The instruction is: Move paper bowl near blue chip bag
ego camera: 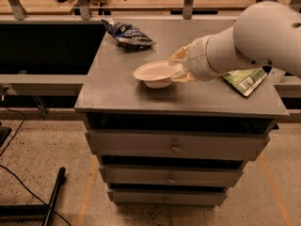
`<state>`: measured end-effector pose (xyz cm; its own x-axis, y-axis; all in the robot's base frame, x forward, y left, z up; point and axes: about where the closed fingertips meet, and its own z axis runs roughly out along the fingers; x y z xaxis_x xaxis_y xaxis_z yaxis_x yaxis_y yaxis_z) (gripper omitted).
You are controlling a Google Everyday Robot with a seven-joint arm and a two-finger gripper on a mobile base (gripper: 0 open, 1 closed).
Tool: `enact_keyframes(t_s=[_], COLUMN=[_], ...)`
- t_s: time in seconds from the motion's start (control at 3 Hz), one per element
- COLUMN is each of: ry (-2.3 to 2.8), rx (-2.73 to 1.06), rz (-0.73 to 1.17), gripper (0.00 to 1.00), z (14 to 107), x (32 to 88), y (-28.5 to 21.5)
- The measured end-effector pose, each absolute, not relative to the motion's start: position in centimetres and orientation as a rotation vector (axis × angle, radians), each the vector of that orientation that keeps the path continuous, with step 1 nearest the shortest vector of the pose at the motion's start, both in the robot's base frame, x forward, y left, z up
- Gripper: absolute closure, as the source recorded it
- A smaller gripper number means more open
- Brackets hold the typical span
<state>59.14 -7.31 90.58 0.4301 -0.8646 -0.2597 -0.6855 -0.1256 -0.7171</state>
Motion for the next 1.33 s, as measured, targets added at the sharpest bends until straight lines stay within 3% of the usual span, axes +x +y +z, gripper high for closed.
enact_keyframes(t_s=[0.33,0.67,1.33], ry=[1.315,1.312,1.288], rx=[-1.874,-1.876,-1.909], rz=[-0.279,-0.279,-0.283], gripper=[0.87,1.0,1.0], z=[90.6,90.7,90.8], x=[59.1,59.0,58.0], y=[-7.1,-7.0,-6.9])
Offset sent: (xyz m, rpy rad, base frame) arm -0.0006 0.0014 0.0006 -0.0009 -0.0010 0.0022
